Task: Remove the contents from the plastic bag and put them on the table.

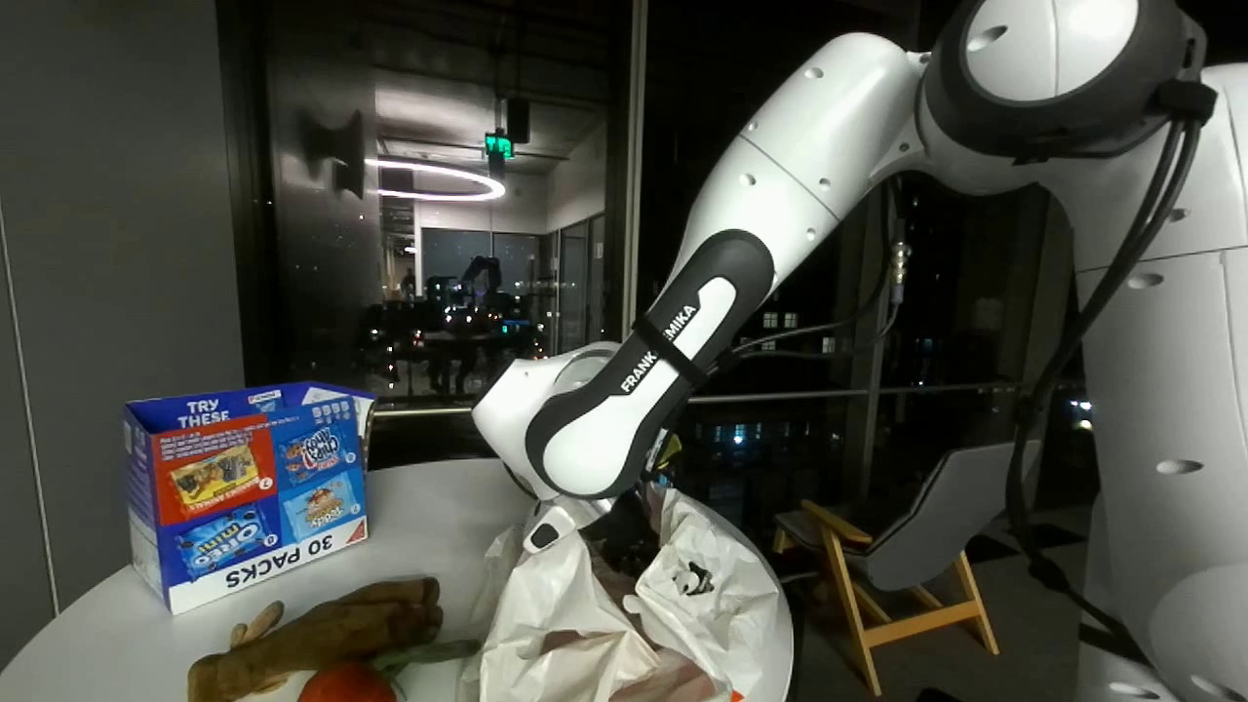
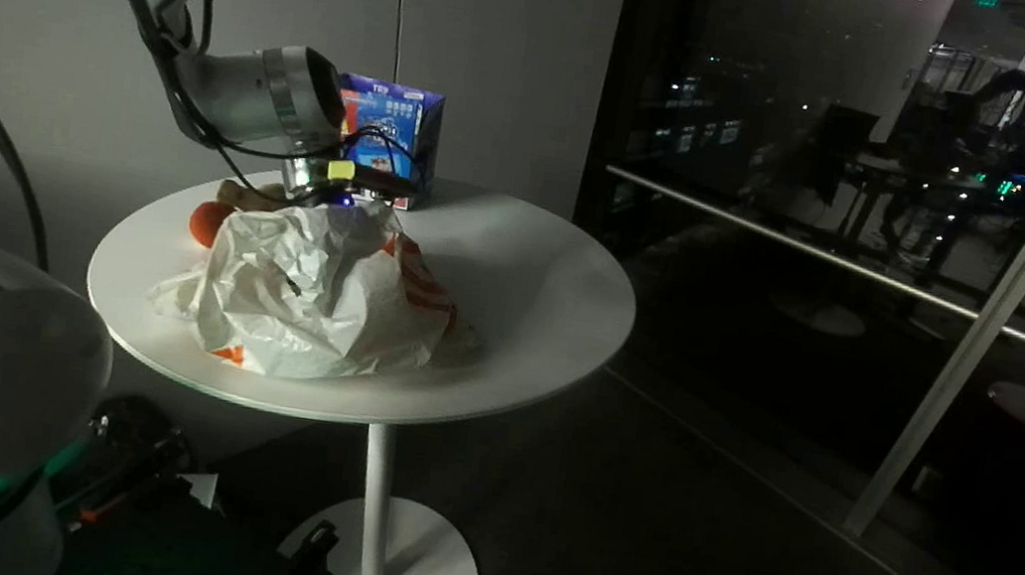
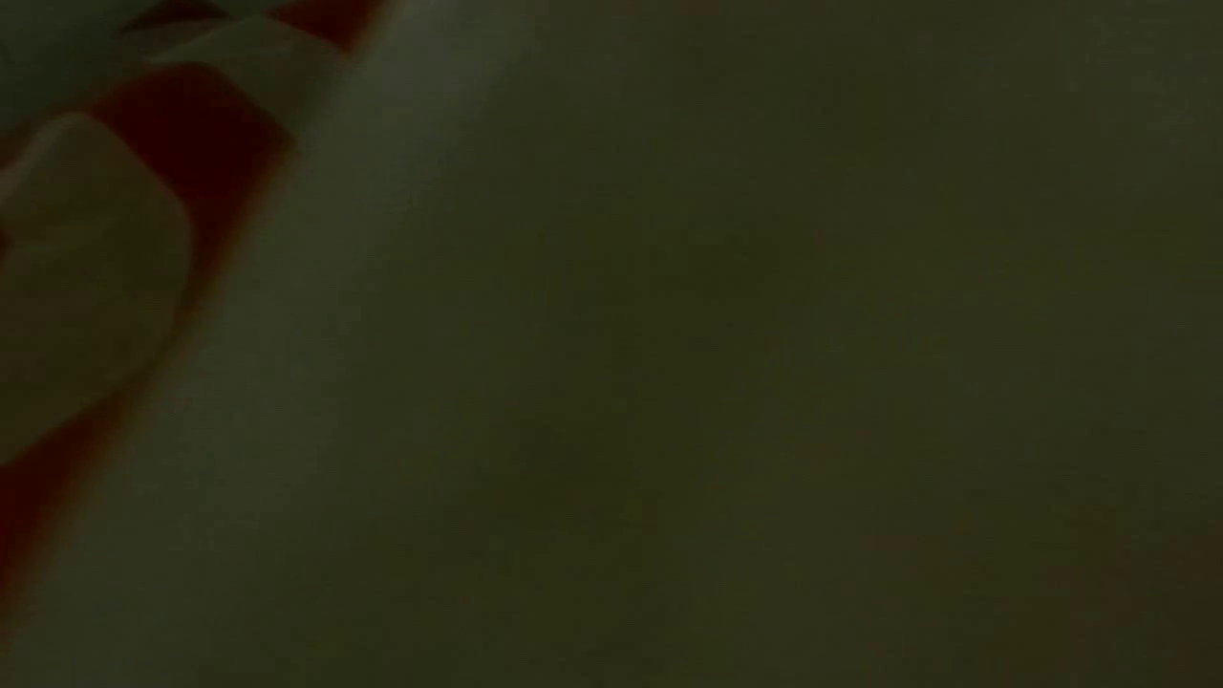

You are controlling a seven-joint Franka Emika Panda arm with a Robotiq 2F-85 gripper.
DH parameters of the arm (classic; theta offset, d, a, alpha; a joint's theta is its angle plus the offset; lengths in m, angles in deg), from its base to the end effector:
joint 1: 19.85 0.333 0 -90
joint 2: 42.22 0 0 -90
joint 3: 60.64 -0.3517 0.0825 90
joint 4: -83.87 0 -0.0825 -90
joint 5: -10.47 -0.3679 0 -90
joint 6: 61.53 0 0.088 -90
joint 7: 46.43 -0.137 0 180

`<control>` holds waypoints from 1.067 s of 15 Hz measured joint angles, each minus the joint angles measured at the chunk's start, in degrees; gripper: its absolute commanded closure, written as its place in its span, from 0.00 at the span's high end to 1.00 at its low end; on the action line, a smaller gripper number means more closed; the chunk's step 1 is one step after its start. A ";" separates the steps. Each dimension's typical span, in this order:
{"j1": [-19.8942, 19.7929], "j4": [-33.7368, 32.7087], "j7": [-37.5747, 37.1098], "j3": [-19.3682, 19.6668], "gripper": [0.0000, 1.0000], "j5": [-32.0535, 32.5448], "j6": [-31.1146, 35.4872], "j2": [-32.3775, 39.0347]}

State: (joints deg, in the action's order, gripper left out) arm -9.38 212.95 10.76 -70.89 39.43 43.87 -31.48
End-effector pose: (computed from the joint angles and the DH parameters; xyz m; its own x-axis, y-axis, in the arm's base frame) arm 0.4418 0.1112 0.2809 -0.1730 0.8150 -0.5531 0.9425 -0.0261 -0.3332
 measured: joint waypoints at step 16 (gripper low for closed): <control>-2.00 4.72 -1.99 0.70 0.14 14.78 15.18 -0.68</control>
State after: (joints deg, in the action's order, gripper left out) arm -11.38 217.68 8.76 -70.20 54.21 59.06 -32.16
